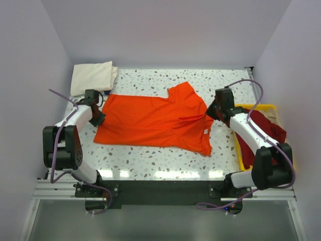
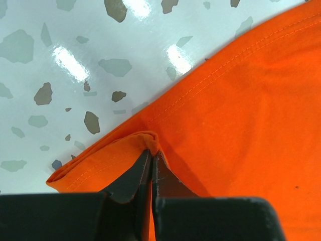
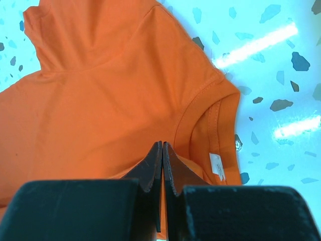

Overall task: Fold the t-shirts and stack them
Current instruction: Fold the tshirt

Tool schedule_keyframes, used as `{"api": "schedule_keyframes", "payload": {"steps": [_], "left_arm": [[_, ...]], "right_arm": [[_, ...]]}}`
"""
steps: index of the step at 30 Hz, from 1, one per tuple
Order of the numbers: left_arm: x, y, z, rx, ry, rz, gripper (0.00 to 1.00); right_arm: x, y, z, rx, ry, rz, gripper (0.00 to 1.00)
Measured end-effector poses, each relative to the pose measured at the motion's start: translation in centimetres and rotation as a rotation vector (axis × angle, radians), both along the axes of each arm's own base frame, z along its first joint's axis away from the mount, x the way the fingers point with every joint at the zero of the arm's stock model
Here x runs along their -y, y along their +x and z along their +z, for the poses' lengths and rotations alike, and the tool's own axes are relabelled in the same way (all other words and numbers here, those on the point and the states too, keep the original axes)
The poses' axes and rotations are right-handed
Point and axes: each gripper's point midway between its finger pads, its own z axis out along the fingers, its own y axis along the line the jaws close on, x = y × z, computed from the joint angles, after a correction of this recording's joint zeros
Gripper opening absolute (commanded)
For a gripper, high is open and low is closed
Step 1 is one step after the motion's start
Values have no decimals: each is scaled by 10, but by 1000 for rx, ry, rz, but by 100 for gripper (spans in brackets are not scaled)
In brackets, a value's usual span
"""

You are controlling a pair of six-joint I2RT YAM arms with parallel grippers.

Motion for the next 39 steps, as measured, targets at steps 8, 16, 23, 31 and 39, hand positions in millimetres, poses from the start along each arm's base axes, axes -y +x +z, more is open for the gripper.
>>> {"api": "schedule_keyframes", "payload": {"steps": [8,16,23,31,39], "left_arm": [[-1,6,-4,-1,-7,3,0],[1,13,-9,7,-20,-6,12],[-1,14,-3,23,-10,-30,65],[-11,-7,37,151,44,-14,67],[1,-76,-17,23,-9,-23,65]], "right_arm": [[3,5,-20,-60,-16,-5,0],[-2,30,-21,-73,-30,11,7],[-2,38,-29,-109,-68,50,63],[-7,-1,-6,-92,-24,111,62],[-3,-99,-37,-194,15,152,54]]}}
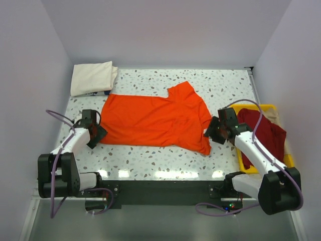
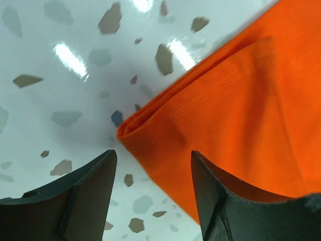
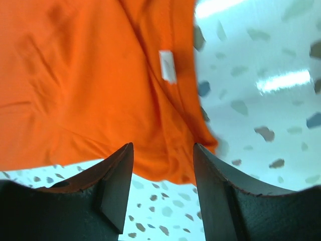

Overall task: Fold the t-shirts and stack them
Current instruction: Fold the tshirt

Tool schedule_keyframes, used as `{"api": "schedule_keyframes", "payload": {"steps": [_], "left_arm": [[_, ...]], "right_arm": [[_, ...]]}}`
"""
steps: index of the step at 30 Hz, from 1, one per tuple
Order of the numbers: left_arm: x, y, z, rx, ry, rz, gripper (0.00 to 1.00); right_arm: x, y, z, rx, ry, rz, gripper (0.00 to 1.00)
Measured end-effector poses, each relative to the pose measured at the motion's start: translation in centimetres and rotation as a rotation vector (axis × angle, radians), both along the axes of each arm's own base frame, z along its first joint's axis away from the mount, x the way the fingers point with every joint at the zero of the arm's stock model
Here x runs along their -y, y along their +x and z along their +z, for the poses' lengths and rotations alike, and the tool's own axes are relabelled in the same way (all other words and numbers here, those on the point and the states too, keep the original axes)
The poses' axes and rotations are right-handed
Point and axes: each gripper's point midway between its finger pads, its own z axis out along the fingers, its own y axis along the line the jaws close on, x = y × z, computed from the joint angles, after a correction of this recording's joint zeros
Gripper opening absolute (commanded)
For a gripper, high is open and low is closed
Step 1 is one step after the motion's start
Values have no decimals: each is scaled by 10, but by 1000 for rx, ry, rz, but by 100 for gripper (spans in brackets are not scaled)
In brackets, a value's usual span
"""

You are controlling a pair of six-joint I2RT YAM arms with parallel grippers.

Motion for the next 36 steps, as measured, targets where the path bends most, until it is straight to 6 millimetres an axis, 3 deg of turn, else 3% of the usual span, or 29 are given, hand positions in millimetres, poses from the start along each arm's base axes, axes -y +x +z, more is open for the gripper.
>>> {"api": "schedule_keyframes", "payload": {"steps": [3,7,14,19,23,25,28,31,33,36], "left_arm": [[2,-14,-9,-17,-10,12,65],[2,-15,-8,-4,-12,20,65],[1,-12,-10,16,-11,37,62],[0,-11,-13,10,-4,42,59],[-2,-9,-13,16,4,53,56],[-4,-9,-13,15,10,60,50],[-5,-9,-14,17,15,76,39],[-7,-9,-15,17,21,89,24],[-8,-10,-15,14,26,96,8],[-10,-11,-15,10,34,94,0]], "right_arm": [[6,-26,-13,-53,-8,-4,50],[9,-43,-23,-78,-12,-8,47],[5,-53,-45,-130,4,-5,43],[-2,-53,-51,-136,13,9,36],[-6,-50,-56,-138,20,11,25],[-6,-49,-59,-146,14,15,13],[-4,-52,-63,-167,-3,27,3],[0,-51,-59,-168,-34,41,0],[3,-47,-53,-160,-59,49,0],[6,-42,-45,-147,-86,57,0]]}}
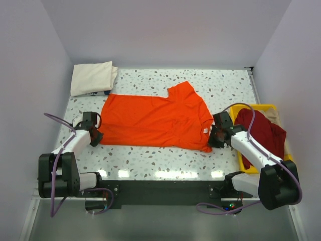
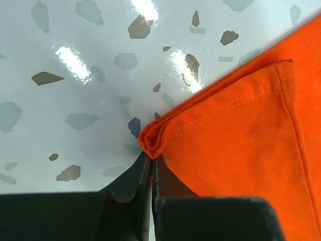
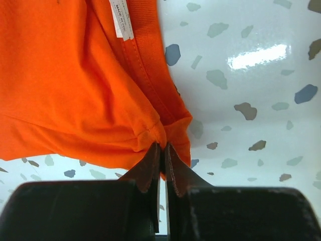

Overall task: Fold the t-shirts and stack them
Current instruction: Fold the tshirt

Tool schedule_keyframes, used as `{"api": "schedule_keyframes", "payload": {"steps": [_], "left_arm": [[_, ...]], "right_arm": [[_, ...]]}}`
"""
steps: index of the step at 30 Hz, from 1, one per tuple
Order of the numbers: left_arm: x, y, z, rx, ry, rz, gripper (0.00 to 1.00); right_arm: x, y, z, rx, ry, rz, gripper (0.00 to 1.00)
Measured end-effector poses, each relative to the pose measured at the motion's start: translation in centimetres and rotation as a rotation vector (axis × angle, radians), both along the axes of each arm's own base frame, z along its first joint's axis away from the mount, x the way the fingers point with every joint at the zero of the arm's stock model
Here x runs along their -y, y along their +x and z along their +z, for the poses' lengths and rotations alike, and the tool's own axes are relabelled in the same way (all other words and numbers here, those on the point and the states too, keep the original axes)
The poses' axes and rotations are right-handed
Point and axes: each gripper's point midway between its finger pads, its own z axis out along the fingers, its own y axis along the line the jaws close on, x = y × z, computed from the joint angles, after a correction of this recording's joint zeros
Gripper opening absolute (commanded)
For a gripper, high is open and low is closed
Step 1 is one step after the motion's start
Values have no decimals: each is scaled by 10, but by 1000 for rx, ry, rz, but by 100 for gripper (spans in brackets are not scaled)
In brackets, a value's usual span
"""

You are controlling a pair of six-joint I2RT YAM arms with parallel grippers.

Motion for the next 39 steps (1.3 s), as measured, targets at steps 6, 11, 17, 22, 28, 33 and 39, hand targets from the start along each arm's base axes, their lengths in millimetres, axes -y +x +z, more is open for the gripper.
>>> {"api": "schedule_keyframes", "payload": {"steps": [6,11,17,22,28,33,39], "left_arm": [[-5,-7,1,-25,30,5,0],[-10,-12,10,-13,61,15,0],[-12,-19,18,-9,71,19,0],[-12,-25,23,-11,76,22,0],[-13,-31,26,-15,81,23,66],[-16,-30,38,-22,96,30,88],[-15,14,86,146,108,-36,89]], "right_arm": [[5,-1,11,-15,-34,13,0],[11,-9,21,-45,-64,1,1],[17,-10,45,-35,-79,-28,3],[21,-25,50,-59,-76,-51,11],[26,-38,58,-59,-72,-75,61],[24,-38,59,-57,-64,-68,72],[-9,14,76,51,69,-13,72]]}}
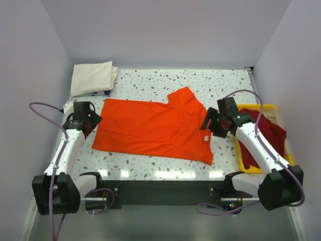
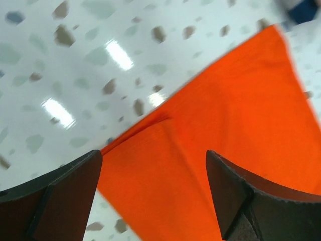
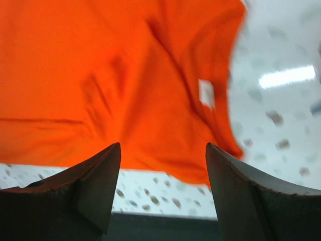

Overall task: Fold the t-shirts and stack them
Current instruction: Fold the tshirt

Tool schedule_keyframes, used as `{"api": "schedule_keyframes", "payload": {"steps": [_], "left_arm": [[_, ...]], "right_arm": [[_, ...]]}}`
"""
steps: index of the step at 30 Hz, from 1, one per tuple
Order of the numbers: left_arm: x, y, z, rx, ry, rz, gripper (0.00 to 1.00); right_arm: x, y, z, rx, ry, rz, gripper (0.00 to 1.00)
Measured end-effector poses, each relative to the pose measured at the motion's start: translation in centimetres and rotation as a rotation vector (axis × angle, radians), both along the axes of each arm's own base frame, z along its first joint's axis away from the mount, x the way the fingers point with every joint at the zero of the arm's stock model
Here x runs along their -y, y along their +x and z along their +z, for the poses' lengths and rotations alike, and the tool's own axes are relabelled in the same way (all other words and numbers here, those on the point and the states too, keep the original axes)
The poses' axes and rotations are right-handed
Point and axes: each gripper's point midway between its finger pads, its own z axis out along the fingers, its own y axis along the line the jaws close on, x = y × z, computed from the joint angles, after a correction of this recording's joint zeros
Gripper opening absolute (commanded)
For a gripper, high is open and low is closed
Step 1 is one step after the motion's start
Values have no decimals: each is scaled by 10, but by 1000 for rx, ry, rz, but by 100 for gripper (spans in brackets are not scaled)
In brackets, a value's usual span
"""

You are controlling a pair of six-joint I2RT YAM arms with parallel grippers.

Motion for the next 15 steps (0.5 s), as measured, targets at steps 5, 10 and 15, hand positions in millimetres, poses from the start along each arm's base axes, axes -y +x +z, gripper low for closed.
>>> {"api": "schedule_keyframes", "payload": {"steps": [5,10,15], "left_arm": [[15,86,43,86,30,-87,84],[43,188,41,97,81,-155,65],[44,219,-15,-39,111,-142,61]], "right_arm": [[-31,98,28,182,69,26,70],[-49,173,21,272,69,56,67],[-56,218,5,291,30,81,67]]}}
